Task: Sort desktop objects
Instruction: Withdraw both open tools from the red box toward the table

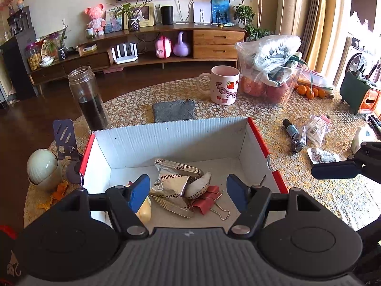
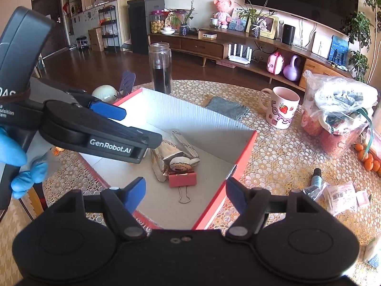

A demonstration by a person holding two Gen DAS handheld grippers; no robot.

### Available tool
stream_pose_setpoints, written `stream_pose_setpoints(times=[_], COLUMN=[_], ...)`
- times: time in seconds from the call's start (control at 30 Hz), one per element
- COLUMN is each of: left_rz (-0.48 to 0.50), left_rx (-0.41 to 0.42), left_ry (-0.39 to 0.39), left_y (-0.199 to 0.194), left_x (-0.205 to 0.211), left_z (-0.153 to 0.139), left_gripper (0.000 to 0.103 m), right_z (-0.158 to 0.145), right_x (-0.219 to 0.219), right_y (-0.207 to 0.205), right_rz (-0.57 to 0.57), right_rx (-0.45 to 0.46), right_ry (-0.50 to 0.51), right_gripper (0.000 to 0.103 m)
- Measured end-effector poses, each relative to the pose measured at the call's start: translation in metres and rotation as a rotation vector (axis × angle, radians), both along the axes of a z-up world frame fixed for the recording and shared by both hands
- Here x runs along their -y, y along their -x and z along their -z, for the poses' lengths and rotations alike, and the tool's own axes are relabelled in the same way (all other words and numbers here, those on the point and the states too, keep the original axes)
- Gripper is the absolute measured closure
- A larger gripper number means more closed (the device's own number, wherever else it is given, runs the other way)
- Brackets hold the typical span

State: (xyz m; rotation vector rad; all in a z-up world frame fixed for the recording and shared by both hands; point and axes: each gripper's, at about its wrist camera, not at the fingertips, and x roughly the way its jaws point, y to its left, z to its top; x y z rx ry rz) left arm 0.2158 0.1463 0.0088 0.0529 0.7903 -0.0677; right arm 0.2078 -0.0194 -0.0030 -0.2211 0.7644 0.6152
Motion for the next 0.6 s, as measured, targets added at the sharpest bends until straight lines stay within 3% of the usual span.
stream_pose_setpoints(times=[0.23,0.37,0.6], left_rz=[0.006,0.024,0.06], left_rx=[0.021,0.046,0.066], left_ry=[0.026,0.016,-0.004], left_y=[0.024,0.04,0.07], left_x=[0.014,0.026,0.051], left_z=[-0.003,-0.002,0.005], left_gripper=[0.033,0.026,0.026], right_z=[-0.001,0.001,0.006], right_x=[0.022,0.04,0.069], right_y=[0.018,0.027,0.048], right_rz=[0.011,0.032,0.045], right_rx=[0.022,0.017,0.022], right_ry=[-0.019,-0.043,-0.077], right_gripper=[0.025,0.023,0.017])
